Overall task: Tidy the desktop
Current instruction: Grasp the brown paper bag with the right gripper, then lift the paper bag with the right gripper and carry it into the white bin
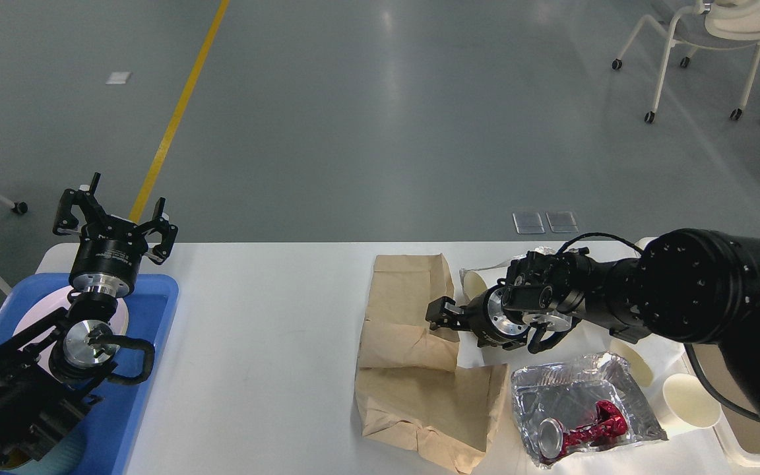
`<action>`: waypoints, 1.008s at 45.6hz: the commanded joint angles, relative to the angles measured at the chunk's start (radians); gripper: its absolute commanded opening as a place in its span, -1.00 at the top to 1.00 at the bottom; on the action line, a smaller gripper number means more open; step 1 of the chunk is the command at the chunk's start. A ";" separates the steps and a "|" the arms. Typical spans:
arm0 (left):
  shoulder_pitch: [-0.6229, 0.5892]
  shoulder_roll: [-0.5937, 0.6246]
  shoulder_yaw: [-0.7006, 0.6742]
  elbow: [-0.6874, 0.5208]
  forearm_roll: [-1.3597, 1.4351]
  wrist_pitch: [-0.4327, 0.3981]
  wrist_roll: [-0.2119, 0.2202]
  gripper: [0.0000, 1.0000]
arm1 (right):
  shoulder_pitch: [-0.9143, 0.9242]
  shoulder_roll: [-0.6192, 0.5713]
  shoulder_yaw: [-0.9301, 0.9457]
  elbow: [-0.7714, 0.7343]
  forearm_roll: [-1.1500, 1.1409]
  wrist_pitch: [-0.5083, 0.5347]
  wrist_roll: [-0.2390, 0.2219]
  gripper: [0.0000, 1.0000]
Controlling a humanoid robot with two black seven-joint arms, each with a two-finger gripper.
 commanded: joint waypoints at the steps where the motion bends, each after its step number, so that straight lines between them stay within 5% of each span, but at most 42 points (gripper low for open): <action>1: 0.000 0.000 0.000 0.000 0.000 0.000 0.000 -0.94 | -0.029 0.012 0.003 -0.001 0.001 0.000 -0.027 1.00; 5: 0.000 0.000 0.000 0.000 0.000 0.000 0.000 -0.94 | -0.046 0.021 0.008 -0.001 0.001 0.000 -0.059 1.00; 29: 0.000 0.000 0.000 0.000 0.000 0.000 0.000 -0.94 | -0.003 0.022 0.064 0.026 0.001 -0.024 -0.067 1.00; 46: 0.000 0.000 0.000 -0.001 0.000 0.000 0.000 -0.94 | 0.268 -0.036 0.110 0.288 -0.007 0.038 -0.060 1.00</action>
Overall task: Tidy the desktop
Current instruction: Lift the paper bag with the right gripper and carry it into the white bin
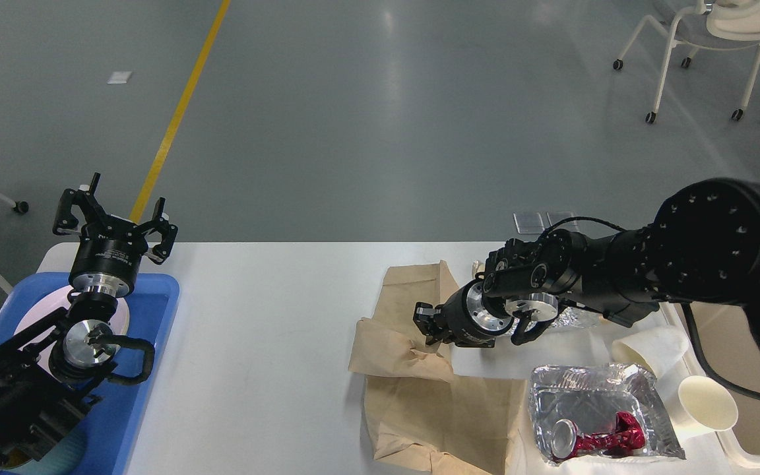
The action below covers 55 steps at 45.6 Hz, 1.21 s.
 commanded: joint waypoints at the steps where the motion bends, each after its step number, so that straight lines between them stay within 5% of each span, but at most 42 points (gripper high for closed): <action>1: 0.000 0.000 0.000 0.000 0.000 0.000 0.000 -0.94 | 0.122 -0.021 0.003 0.092 -0.002 0.036 0.002 1.00; 11: 0.000 0.000 0.000 0.000 0.000 0.000 0.000 -0.94 | 0.357 -0.119 -0.003 0.230 -0.103 0.200 -0.001 1.00; 24: 0.000 0.000 0.000 -0.001 0.000 0.000 0.000 -0.94 | 0.644 -0.262 -0.063 0.504 -0.278 0.251 -0.010 1.00; 35: 0.000 0.000 0.000 -0.001 0.000 0.000 0.000 -0.94 | 0.581 -0.303 -0.224 0.493 -0.279 0.147 -0.009 1.00; 43: 0.000 0.000 0.000 0.000 0.000 0.000 0.000 -0.94 | 0.427 -0.401 -0.315 0.294 -0.276 0.092 -0.009 1.00; 55: 0.000 0.000 0.000 0.000 0.000 0.000 0.000 -0.94 | 0.054 -0.570 -0.310 -0.200 -0.261 0.092 0.003 1.00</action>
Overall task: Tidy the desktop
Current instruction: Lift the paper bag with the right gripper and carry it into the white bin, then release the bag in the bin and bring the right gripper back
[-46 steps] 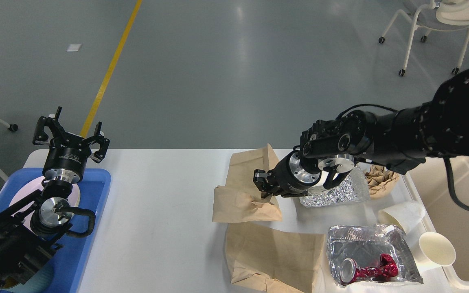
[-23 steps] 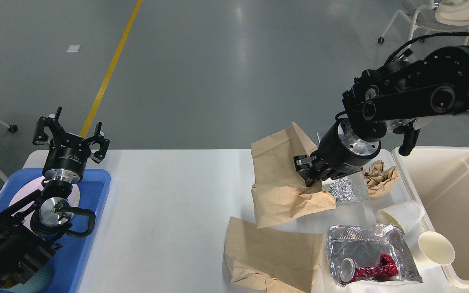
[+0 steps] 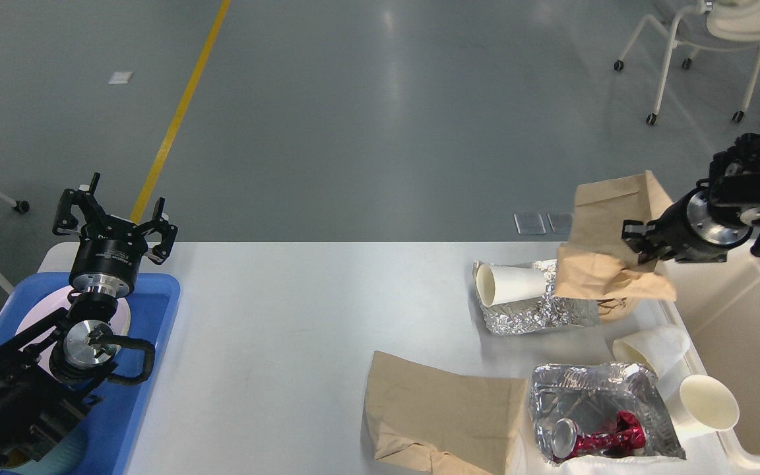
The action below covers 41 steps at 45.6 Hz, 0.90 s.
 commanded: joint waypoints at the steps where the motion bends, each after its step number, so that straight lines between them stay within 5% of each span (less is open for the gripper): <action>1: 0.000 0.000 0.000 0.000 0.000 0.000 0.000 -0.94 | -0.185 -0.054 0.010 -0.255 0.011 0.000 0.006 1.00; 19: 0.000 0.000 0.000 -0.001 0.000 0.000 0.000 -0.94 | -0.913 0.028 0.243 -1.030 0.161 -0.149 0.005 1.00; 35: 0.000 0.000 0.000 0.000 0.000 0.000 0.000 -0.94 | -1.064 0.102 0.266 -1.082 0.161 -0.265 -0.006 1.00; 36: 0.000 -0.002 0.000 -0.001 0.000 0.000 0.000 -0.94 | -1.064 0.102 0.264 -1.082 0.161 -0.265 -0.006 0.12; 37: 0.000 0.000 0.000 0.000 0.000 0.000 0.000 -0.94 | -1.064 0.102 0.258 -1.082 0.160 -0.270 -0.006 -0.99; 39: 0.000 0.000 0.000 0.000 0.000 0.000 0.000 -0.94 | -1.072 0.104 0.264 -1.081 0.161 -0.268 -0.004 -0.89; 41: 0.000 0.000 0.000 0.000 0.000 0.000 0.000 -0.94 | -1.082 0.104 0.263 -1.082 0.160 -0.270 -0.006 -1.00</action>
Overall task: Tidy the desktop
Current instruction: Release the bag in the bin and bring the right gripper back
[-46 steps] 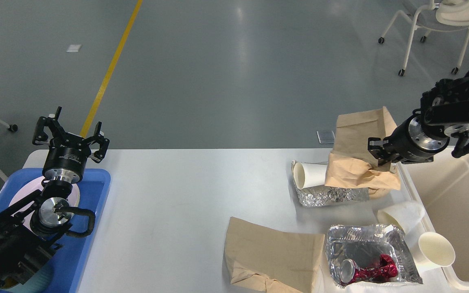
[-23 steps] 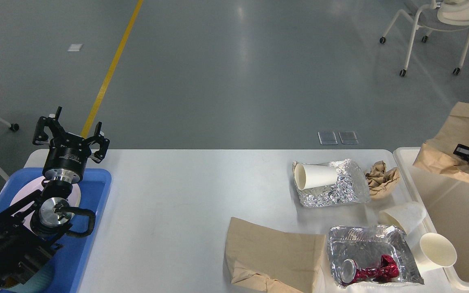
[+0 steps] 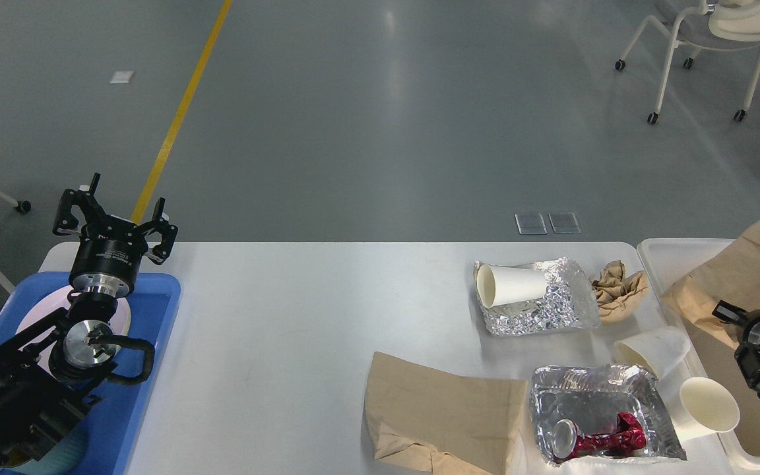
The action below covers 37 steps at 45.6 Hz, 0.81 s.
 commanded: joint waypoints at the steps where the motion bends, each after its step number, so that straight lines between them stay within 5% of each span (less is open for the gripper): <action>1: 0.000 0.000 0.000 0.000 0.000 0.000 0.000 -0.94 | -0.021 0.002 -0.001 0.000 -0.002 -0.003 0.001 -1.00; 28: 0.000 -0.001 0.000 0.000 0.000 0.000 0.000 -0.94 | 0.079 0.001 -0.006 0.009 -0.005 0.026 0.016 -1.00; 37: 0.000 0.000 0.000 0.000 0.000 0.000 0.000 -0.94 | 0.309 0.005 -0.006 0.043 -0.006 0.256 0.073 -1.00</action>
